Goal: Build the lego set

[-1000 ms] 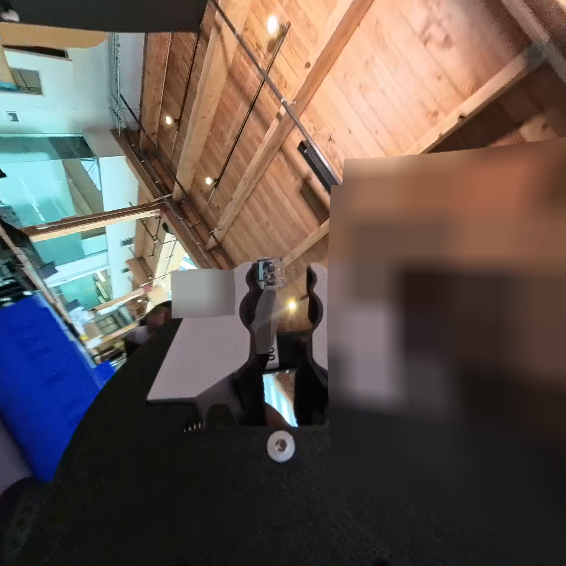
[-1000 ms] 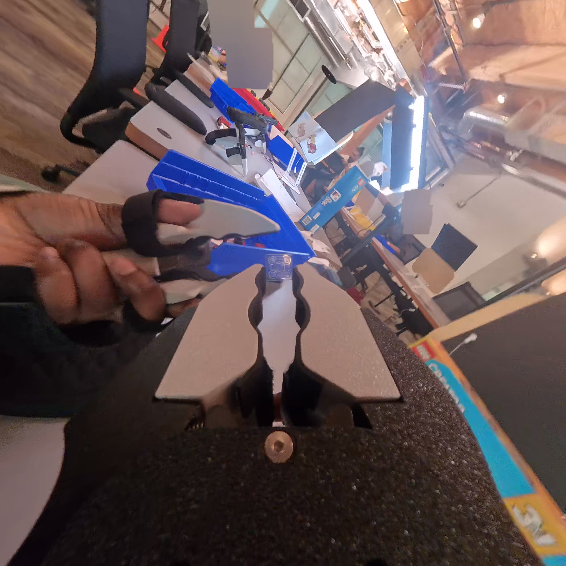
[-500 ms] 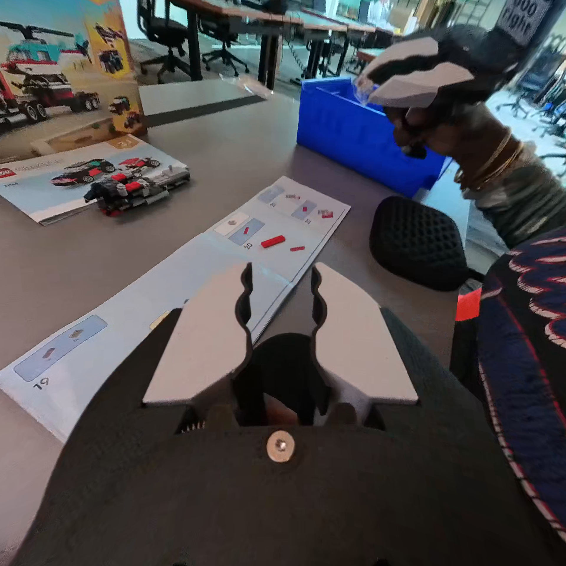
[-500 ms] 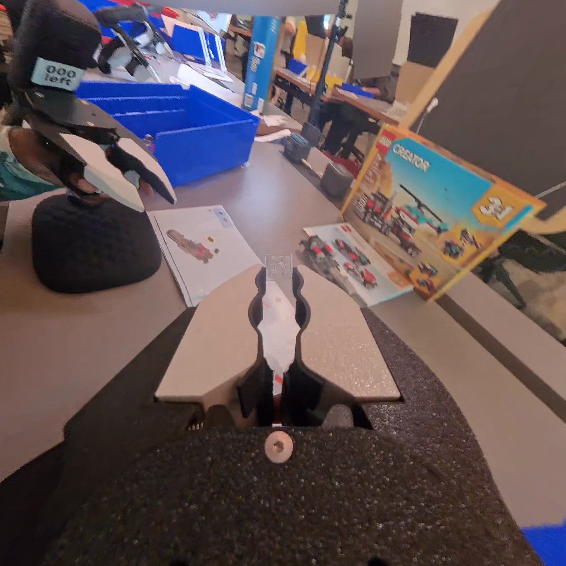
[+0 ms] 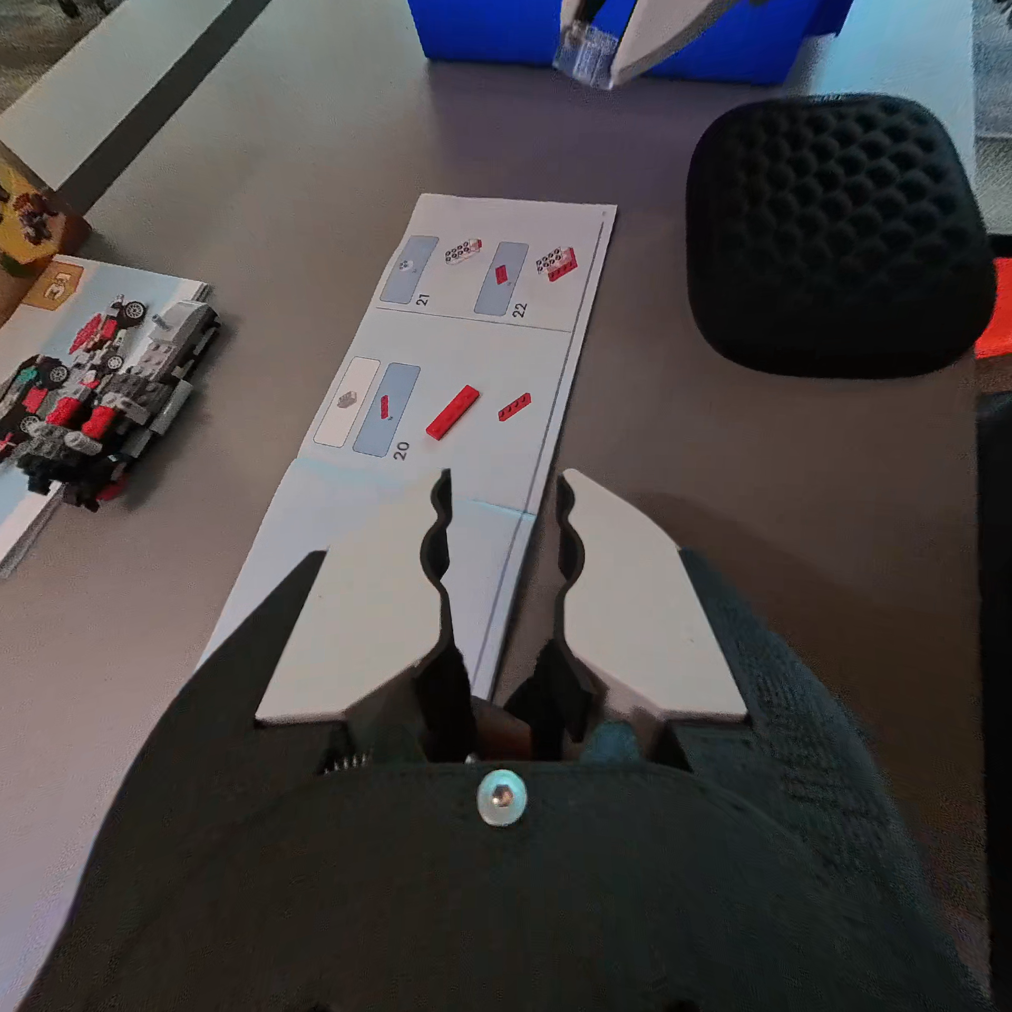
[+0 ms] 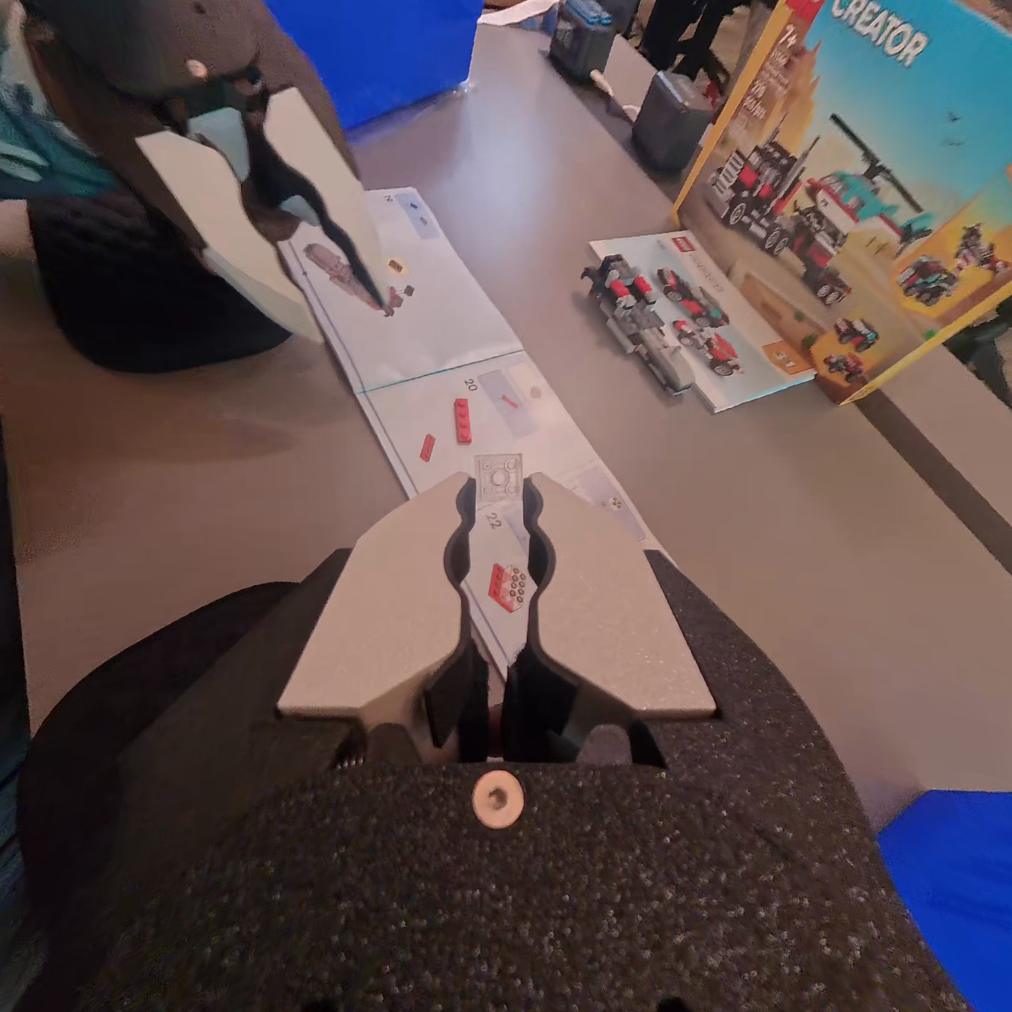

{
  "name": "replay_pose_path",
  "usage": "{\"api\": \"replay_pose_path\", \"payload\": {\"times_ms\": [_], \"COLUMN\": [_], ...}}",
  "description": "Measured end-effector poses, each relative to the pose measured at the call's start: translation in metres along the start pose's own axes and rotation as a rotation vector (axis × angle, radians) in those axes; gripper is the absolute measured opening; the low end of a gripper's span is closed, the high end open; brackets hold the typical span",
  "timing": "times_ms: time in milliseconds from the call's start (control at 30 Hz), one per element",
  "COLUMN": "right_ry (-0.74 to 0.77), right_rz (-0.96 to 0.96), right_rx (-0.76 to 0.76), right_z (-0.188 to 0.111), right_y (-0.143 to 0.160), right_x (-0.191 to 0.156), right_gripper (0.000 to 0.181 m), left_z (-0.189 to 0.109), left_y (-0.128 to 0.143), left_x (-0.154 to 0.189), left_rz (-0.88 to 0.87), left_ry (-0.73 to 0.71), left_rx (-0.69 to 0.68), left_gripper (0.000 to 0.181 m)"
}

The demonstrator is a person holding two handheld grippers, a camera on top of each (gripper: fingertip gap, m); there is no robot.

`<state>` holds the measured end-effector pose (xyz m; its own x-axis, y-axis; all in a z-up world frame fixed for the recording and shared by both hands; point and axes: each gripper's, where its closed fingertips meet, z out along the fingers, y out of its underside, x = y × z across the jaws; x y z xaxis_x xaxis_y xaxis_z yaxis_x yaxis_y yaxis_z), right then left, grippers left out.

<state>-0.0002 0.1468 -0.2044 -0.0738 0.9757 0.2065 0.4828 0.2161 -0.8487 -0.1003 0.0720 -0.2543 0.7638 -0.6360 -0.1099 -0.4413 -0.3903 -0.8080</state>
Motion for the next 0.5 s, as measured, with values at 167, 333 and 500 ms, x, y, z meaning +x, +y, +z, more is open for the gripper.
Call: {"api": "replay_pose_path", "payload": {"times_ms": [167,333,500], "right_ry": [-0.062,-0.093,-0.087], "right_rz": [0.019,0.05,0.079], "right_rx": [-0.036,-0.054,-0.038], "right_z": [0.005,0.004,0.003], "right_y": [0.009,0.017,0.018], "right_x": [-0.014,-0.024,-0.025], "right_gripper": [0.016,0.017,0.017], "left_z": [0.025,0.046,0.057], "left_y": [0.005,0.007,0.014], "left_x": [-0.021,-0.036,-0.035], "left_rz": [0.104,0.152,0.137], "left_ry": [0.019,0.146,0.262], "left_rx": [-0.094,-0.168,-0.226], "left_gripper": [0.028,0.027,0.029]}}
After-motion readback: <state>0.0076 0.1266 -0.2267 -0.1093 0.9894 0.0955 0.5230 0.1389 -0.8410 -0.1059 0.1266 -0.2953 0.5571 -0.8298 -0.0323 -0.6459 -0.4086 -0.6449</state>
